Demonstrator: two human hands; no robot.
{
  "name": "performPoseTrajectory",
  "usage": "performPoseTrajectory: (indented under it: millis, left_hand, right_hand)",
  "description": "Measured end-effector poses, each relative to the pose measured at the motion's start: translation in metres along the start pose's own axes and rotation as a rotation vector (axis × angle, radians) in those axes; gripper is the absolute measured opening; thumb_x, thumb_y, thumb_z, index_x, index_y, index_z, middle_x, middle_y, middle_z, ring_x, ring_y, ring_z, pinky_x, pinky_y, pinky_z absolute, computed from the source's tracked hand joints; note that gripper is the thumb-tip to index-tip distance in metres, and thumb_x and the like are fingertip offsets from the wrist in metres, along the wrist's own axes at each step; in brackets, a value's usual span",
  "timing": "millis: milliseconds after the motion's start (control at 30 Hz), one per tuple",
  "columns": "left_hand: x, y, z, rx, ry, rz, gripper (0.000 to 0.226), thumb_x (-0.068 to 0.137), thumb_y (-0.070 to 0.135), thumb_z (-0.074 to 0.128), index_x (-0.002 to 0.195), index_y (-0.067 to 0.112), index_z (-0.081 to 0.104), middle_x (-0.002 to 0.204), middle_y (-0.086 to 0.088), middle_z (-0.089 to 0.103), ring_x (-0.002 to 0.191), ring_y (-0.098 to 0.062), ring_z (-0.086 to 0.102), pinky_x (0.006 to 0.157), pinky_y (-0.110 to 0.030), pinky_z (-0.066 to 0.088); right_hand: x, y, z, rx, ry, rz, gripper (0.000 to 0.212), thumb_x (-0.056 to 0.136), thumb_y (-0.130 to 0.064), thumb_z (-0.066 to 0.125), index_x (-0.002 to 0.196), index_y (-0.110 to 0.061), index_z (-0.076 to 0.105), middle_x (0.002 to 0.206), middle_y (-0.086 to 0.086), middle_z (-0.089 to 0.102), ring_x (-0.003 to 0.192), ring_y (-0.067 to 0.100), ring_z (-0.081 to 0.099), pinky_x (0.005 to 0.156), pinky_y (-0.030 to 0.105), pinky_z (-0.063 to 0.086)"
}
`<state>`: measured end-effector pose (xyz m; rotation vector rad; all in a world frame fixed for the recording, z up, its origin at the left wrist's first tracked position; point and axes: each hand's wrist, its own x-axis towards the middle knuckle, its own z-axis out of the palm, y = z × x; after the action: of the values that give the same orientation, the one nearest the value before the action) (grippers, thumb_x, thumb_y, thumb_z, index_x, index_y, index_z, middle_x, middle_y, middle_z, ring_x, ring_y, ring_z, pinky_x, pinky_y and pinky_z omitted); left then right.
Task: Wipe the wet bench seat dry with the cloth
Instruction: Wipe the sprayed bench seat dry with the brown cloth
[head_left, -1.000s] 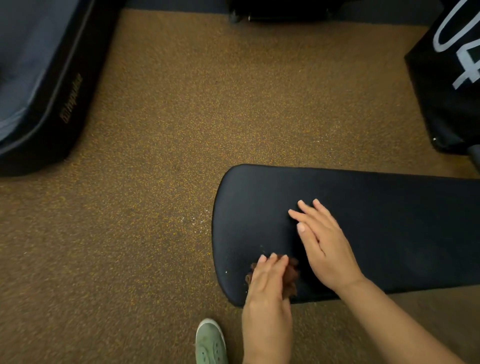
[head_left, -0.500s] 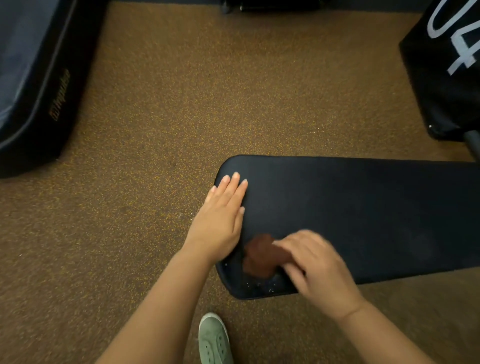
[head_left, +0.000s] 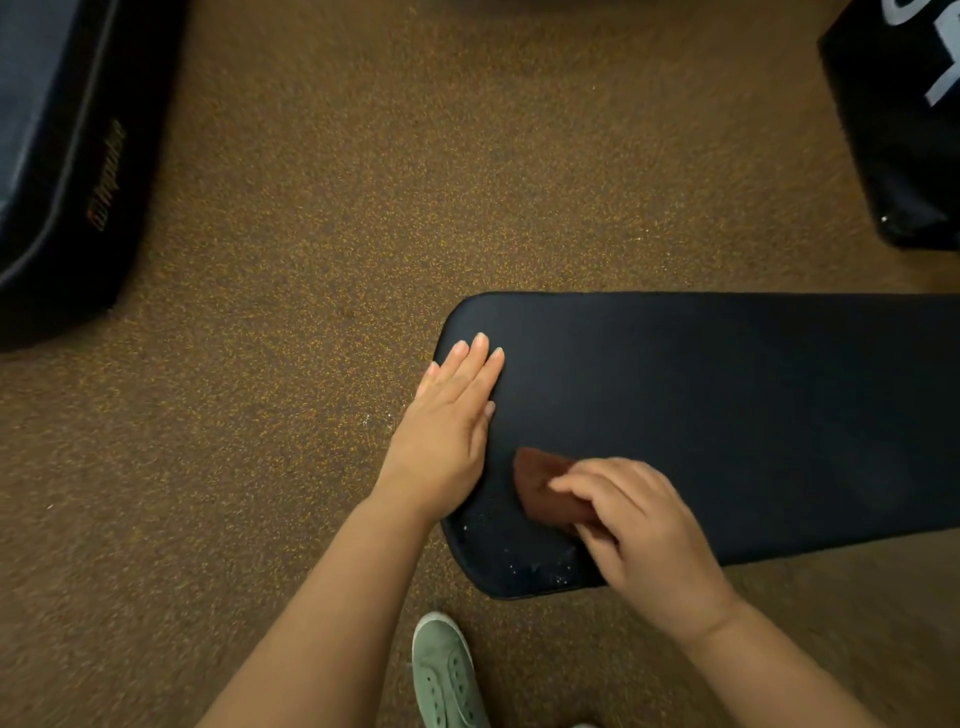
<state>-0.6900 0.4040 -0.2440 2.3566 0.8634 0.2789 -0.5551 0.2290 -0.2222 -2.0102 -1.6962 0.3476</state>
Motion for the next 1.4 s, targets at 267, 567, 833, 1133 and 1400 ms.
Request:
performPoseTrajectory:
  millis: [267,567,833,1133,1400]
  left_hand:
    - [0.001,-0.003,0.000,-0.028,-0.001,0.011,0.052,0.096,0.025,0.030,0.147,0.020,0.028,0.151,0.012,0.010,0.140,-0.002,0.002,0.114,-0.020,-0.006]
    - [0.000,-0.006,0.003,-0.037,0.010,0.013,0.052,0.095,0.033,0.027,0.146,0.021,0.031,0.151,0.010,0.014,0.141,-0.006,0.007,0.115,-0.021,-0.003]
    - [0.000,-0.004,0.001,-0.057,-0.004,-0.013,0.050,0.096,0.024,0.032,0.146,0.022,0.031,0.151,0.012,0.013,0.141,-0.004,0.005,0.114,-0.018,-0.005]
    - [0.004,0.000,-0.004,-0.118,-0.017,-0.082,0.046,0.098,0.014,0.037,0.143,0.021,0.037,0.151,0.010,0.017,0.142,-0.008,0.010,0.111,-0.014,-0.003]
    - [-0.069,0.067,-0.016,-0.433,0.239,-0.244,0.034,0.092,0.034,0.044,0.123,0.032,0.060,0.137,0.015,0.050,0.129,0.003,0.039,0.107,-0.016,0.027]
  right_hand:
    - [0.010,-0.031,0.029,-0.051,0.101,0.152,0.041,0.087,-0.029,0.059,0.127,-0.017,0.057,0.125,-0.003,0.059,0.114,0.016,0.050,0.105,0.027,0.030]
    - [-0.009,-0.059,0.042,0.067,0.018,-0.161,0.030,0.083,-0.008,0.057,0.111,-0.016,0.064,0.104,0.001,0.062,0.093,0.021,0.056,0.093,0.032,0.043]
    - [-0.003,-0.007,-0.003,-0.059,0.056,-0.068,0.040,0.073,-0.002,0.071,0.111,-0.013,0.067,0.103,0.003,0.065,0.096,0.021,0.057,0.094,0.033,0.041]
    - [-0.009,-0.015,0.002,0.050,-0.127,-0.197,0.033,0.079,-0.009,0.064,0.111,-0.016,0.066,0.104,-0.002,0.063,0.096,0.018,0.057,0.093,0.028,0.041]
    - [0.018,0.006,-0.034,0.254,-0.156,0.047,0.059,0.085,-0.044,0.052,0.141,-0.026,0.042,0.142,-0.013,0.043,0.136,0.008,0.032,0.111,0.031,0.024]
